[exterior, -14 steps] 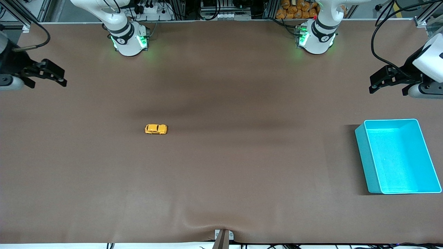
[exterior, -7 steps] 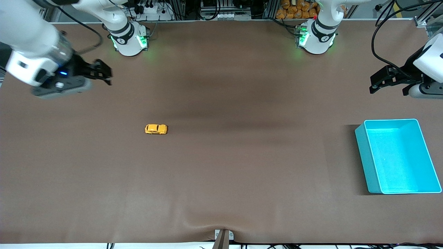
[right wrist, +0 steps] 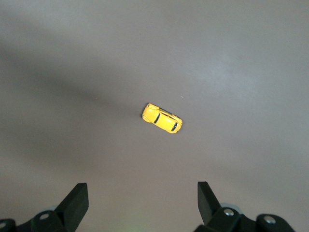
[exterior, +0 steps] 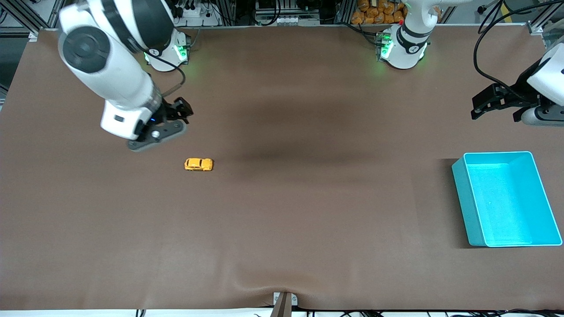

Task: Wind and store yellow beetle car
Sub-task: 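Reach the right gripper down over the yellow beetle car, then close the right gripper on the yellow car, pressing it down, then drag the car backward along the table with the right gripper, then release the car with the right gripper while the left gripper moves out, then lower the left gripper onto the yellow car beside the bin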

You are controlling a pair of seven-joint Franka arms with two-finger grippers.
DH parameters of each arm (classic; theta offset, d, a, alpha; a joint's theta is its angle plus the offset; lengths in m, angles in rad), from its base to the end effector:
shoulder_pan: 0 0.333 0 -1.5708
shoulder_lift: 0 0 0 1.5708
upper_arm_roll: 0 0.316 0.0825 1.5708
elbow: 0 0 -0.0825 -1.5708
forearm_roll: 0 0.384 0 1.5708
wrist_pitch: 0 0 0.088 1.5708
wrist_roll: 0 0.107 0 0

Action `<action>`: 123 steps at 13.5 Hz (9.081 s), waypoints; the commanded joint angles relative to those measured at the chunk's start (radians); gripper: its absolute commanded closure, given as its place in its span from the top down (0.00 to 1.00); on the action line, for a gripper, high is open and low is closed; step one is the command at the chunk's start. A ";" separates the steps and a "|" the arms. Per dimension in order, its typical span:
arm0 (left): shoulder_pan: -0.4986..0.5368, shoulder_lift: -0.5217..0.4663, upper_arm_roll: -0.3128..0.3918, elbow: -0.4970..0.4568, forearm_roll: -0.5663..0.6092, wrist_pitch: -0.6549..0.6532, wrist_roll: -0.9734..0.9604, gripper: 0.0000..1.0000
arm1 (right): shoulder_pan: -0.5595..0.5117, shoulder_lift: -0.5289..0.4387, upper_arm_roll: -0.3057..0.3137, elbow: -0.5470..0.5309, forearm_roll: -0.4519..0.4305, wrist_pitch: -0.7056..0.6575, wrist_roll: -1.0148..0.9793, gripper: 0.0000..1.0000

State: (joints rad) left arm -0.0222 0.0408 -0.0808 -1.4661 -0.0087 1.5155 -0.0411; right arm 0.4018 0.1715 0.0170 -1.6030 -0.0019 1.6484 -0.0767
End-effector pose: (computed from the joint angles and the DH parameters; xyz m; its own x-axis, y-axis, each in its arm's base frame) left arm 0.5592 -0.0577 0.6461 0.9980 -0.0622 0.0082 -0.0623 -0.9980 0.0123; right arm 0.5502 0.2439 0.5162 0.8724 0.4725 -0.1253 0.4750 -0.8799 -0.0107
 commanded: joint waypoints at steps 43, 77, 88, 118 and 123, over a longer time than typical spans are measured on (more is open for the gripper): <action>0.044 0.057 0.003 0.004 0.026 0.005 0.006 1.00 | -0.017 0.275 -0.025 -0.515 -0.128 0.815 -0.989 0.30; 0.031 0.068 -0.001 0.006 0.026 0.006 -0.006 1.00 | -0.343 0.281 -0.031 -0.609 -0.371 0.877 -1.008 0.15; 0.037 0.082 -0.007 0.004 0.026 0.009 -0.016 1.00 | -0.445 0.257 -0.025 -0.563 -0.388 0.822 -1.110 1.00; 0.251 0.137 -0.010 -0.435 -0.031 0.400 -0.750 1.00 | -0.640 0.085 -0.025 -0.165 -0.159 0.214 -1.385 1.00; 0.263 0.145 -0.010 -0.562 -0.031 0.529 -0.868 1.00 | -0.613 0.085 -0.019 0.026 -0.110 0.031 -1.169 1.00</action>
State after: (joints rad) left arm 0.2358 0.2158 -0.0870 -1.9524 -0.0242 1.9850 -0.8686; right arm -0.2148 0.2450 -0.0066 -1.6363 -0.1342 1.7099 -1.3120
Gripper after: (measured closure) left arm 0.000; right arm 0.000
